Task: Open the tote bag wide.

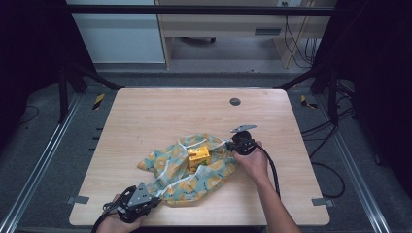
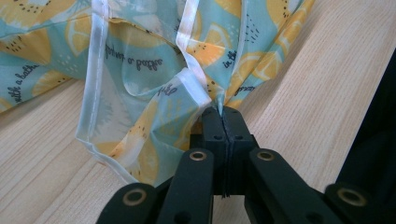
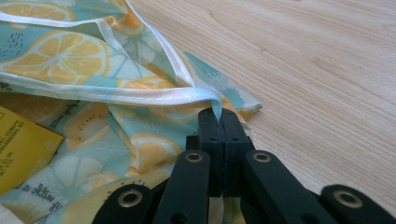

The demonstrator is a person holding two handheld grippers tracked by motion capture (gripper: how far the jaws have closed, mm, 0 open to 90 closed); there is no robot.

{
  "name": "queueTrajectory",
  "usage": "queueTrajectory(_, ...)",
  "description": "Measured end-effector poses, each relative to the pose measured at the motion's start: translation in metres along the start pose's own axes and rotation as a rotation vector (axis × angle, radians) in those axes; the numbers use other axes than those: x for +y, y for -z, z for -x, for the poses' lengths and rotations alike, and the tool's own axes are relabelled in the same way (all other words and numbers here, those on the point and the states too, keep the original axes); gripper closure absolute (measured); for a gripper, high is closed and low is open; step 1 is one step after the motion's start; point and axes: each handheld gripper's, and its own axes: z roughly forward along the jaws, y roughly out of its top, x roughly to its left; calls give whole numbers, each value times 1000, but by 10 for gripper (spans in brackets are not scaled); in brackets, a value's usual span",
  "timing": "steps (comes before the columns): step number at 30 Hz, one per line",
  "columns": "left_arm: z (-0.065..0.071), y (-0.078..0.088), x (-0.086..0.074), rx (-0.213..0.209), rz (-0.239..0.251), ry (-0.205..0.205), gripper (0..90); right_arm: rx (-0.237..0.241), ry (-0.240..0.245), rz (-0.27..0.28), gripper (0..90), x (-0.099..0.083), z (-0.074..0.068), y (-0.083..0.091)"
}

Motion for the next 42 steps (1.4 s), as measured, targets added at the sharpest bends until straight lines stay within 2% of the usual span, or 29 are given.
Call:
queueTrajectory(4, 0, 0, -1, 2, 9, 6, 897, -7, -2, 1, 880, 0, -1, 1)
queueTrajectory(5, 0, 1, -1, 3, 27, 17, 894, -7, 2, 3, 862, 1, -2, 2)
queueTrajectory(7, 1, 3, 0, 11, 49, 17, 880, -16, 6, 15, 781, 2, -4, 6)
queueTrajectory(11, 0, 9, 1, 43, 104, 36, 772, -60, 25, 46, 618, 5, -7, 20)
queueTrajectory(14, 2, 14, 3, 55, 141, 34, 719, -85, 35, 82, 491, 8, -9, 34)
queueTrajectory(16, 3, 16, 5, 64, 161, 47, 653, -84, 22, 110, 397, 9, -9, 44)
queueTrajectory(18, 6, 19, 7, 67, 177, 35, 623, -78, 16, 133, 341, 10, -11, 52)
queueTrajectory(20, 8, 20, 9, 78, 186, 29, 571, -80, 28, 128, 291, 11, -13, 59)
queueTrajectory(29, 9, 31, 19, 113, 243, 39, 393, -67, 62, 180, 249, 19, -23, 90)
queueTrajectory(36, 2, 42, 33, 130, 262, 36, 368, -43, 89, 198, 219, 18, -36, 110)
queueTrajectory(42, -15, 46, 47, 154, 266, 44, 363, -8, 122, 199, 213, 9, -48, 122)
